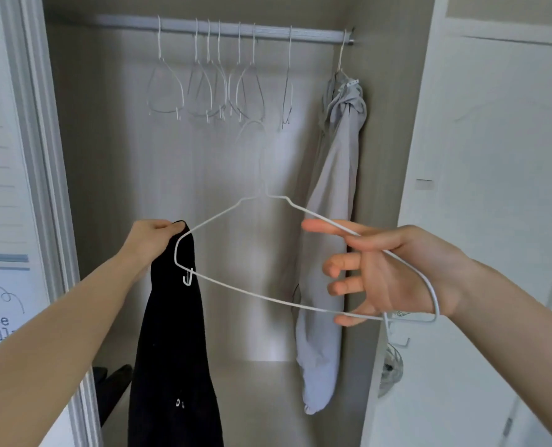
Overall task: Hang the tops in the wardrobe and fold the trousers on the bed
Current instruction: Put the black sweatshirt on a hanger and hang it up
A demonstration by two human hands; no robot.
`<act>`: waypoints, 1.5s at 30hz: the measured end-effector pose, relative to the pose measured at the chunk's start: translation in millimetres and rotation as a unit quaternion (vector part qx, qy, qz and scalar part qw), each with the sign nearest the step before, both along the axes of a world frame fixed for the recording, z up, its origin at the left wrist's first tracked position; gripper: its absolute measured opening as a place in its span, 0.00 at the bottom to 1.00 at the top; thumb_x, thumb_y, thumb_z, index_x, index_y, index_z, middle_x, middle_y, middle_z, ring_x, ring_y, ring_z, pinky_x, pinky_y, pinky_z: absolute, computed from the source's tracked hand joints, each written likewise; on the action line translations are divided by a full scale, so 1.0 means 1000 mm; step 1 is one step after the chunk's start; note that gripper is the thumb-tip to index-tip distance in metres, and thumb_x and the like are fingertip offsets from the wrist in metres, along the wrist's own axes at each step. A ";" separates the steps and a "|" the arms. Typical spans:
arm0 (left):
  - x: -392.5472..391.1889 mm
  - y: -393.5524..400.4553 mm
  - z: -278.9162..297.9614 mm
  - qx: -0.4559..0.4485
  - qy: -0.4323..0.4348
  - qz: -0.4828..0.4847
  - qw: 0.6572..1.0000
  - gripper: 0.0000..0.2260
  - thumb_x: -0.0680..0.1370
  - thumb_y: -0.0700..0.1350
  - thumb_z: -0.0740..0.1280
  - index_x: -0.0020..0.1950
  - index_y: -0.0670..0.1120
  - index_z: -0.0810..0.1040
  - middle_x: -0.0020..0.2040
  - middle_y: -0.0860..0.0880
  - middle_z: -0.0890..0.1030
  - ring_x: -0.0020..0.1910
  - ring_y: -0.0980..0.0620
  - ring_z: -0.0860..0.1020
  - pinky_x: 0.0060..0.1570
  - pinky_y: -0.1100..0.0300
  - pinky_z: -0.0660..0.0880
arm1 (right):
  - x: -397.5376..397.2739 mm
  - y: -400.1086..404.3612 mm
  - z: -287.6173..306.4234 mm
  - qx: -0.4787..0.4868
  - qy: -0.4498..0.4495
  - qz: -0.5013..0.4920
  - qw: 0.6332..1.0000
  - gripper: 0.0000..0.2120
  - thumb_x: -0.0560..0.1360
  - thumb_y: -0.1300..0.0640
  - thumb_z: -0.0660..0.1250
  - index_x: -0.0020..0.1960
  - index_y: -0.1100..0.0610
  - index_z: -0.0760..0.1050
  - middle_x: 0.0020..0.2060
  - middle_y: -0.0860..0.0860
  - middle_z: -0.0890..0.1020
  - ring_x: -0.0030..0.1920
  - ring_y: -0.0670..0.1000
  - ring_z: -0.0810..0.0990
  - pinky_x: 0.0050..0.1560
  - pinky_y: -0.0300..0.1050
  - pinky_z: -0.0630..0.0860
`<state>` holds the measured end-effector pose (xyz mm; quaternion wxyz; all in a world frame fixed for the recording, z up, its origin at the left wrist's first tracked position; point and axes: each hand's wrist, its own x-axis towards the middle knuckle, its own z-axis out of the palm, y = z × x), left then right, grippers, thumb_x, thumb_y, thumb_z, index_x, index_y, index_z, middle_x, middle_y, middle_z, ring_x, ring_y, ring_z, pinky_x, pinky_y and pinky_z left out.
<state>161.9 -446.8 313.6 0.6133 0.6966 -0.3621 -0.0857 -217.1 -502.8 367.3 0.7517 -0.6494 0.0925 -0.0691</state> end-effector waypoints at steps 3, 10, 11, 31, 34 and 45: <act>-0.026 -0.001 0.014 0.001 -0.047 -0.052 0.998 0.14 0.76 0.48 0.71 0.43 0.35 0.82 0.36 0.42 0.78 0.37 0.50 0.75 0.42 0.57 0.70 | 0.010 -0.003 -0.010 0.001 -0.002 -0.021 1.000 0.21 0.77 0.57 0.59 0.68 0.46 0.71 0.40 0.55 0.77 0.43 0.56 0.76 0.54 0.63 0.71; -0.098 0.006 0.045 -0.029 -0.127 -0.127 0.983 0.12 0.77 0.48 0.69 0.43 0.40 0.83 0.36 0.44 0.77 0.35 0.51 0.74 0.40 0.58 0.69 | 0.039 -0.010 -0.061 -0.040 -0.056 -0.046 0.997 0.19 0.79 0.58 0.59 0.68 0.47 0.72 0.38 0.59 0.76 0.37 0.55 0.76 0.55 0.73 0.69; -0.105 0.008 0.047 -0.047 -0.106 -0.145 0.983 0.10 0.78 0.48 0.68 0.45 0.41 0.84 0.38 0.45 0.80 0.38 0.49 0.77 0.44 0.57 0.72 | 0.042 -0.011 -0.068 -0.050 -0.083 -0.057 0.994 0.18 0.79 0.58 0.59 0.68 0.48 0.73 0.37 0.59 0.76 0.37 0.55 0.75 0.55 0.75 0.69; -0.152 0.003 0.081 -0.167 -0.188 -0.067 0.965 0.09 0.80 0.44 0.65 0.43 0.44 0.80 0.32 0.50 0.75 0.31 0.59 0.70 0.31 0.67 0.68 | 0.015 -0.027 -0.080 0.021 -0.178 -0.018 0.984 0.26 0.81 0.45 0.47 0.73 0.56 0.66 0.70 0.53 0.72 0.72 0.54 0.67 0.72 0.61 0.60; -0.160 0.002 0.080 -0.182 -0.150 -0.077 0.969 0.09 0.80 0.44 0.66 0.43 0.44 0.81 0.33 0.48 0.77 0.31 0.57 0.73 0.32 0.67 0.71 | 0.017 -0.023 -0.087 -0.128 -0.127 -0.096 0.979 0.23 0.77 0.46 0.54 0.70 0.50 0.70 0.67 0.46 0.75 0.71 0.46 0.67 0.73 0.54 0.58; -0.168 -0.003 0.074 -0.159 -0.180 -0.042 0.970 0.10 0.79 0.47 0.66 0.41 0.46 0.81 0.33 0.50 0.78 0.32 0.54 0.74 0.37 0.57 0.71 | 0.038 0.020 -0.101 -0.610 -0.112 -0.298 0.726 0.25 0.78 0.52 0.60 0.74 0.50 0.60 0.63 0.40 0.64 0.66 0.40 0.60 0.70 0.37 0.59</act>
